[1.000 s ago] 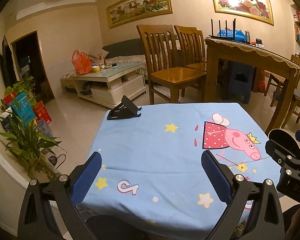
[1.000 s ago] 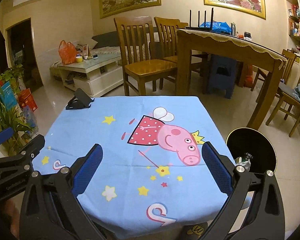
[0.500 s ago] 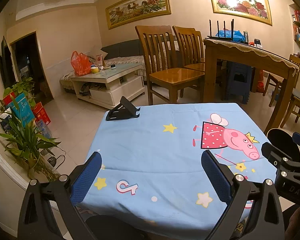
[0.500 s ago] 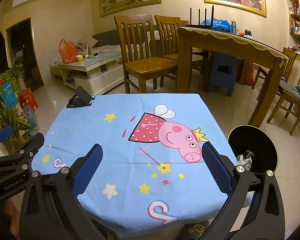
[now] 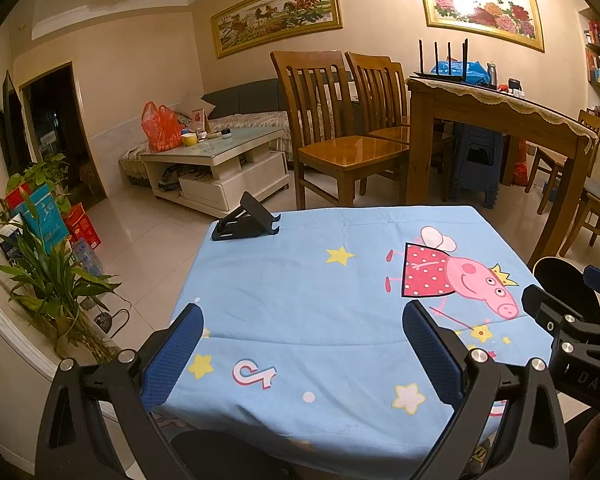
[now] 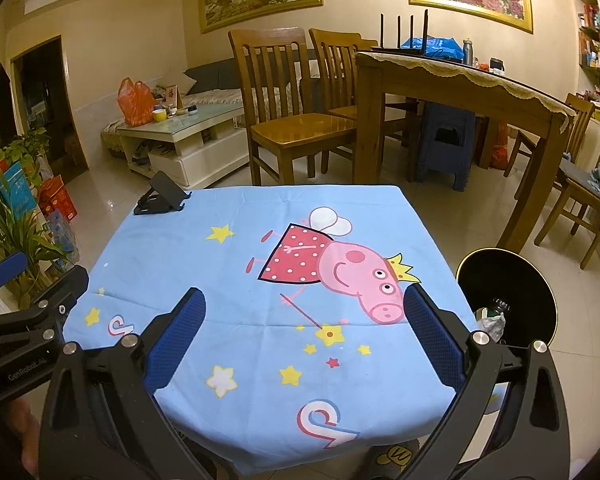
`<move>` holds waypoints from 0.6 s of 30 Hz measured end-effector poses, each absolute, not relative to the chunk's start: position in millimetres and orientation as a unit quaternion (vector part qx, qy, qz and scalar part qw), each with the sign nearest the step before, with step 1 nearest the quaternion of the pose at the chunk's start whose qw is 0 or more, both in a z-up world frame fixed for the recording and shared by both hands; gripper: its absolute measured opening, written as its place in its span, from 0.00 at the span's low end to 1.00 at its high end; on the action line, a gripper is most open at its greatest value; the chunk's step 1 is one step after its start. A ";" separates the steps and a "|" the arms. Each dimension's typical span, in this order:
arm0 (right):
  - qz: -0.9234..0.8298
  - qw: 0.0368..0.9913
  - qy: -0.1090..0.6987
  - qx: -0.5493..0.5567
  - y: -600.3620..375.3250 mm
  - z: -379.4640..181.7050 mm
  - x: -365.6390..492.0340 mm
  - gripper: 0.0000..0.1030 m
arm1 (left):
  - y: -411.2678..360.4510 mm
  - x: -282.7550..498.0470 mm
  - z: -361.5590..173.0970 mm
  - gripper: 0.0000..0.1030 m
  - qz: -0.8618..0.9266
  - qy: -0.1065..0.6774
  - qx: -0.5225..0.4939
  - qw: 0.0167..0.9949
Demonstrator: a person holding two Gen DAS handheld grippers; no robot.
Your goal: Collect trash
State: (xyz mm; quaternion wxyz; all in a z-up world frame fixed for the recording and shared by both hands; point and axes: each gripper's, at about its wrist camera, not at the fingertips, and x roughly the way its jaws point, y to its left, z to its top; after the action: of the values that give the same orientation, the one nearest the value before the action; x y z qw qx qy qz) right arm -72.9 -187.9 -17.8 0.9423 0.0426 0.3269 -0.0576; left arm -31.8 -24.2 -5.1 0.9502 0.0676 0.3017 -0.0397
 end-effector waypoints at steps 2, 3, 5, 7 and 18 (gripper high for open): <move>-0.057 0.942 0.327 0.043 -187.9 -18.1 -73.4 0.95 | -24.3 -31.7 -5.1 0.93 -0.040 0.302 0.067 0.950; -0.057 0.942 0.327 0.043 -188.0 -17.7 -72.9 0.95 | -24.5 -32.0 -5.1 0.93 -0.039 0.301 0.067 0.950; -0.058 0.942 0.327 0.043 -188.0 -17.6 -72.9 0.95 | -24.4 -31.7 -5.1 0.93 -0.040 0.302 0.067 0.950; -0.058 0.942 0.327 0.043 -187.9 -17.9 -73.7 0.95 | -24.7 -32.2 -5.2 0.93 -0.040 0.301 0.067 0.950; -0.055 0.942 0.327 0.044 -188.7 -17.7 -75.1 0.95 | -25.4 -33.5 -5.2 0.93 -0.039 0.301 0.067 0.950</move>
State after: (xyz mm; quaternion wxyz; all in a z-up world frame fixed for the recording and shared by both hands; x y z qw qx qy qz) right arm -75.1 -188.7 -17.7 0.9423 0.0437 0.3272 -0.0551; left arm -33.5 -25.4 -5.2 0.9505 0.0668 0.3011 -0.0392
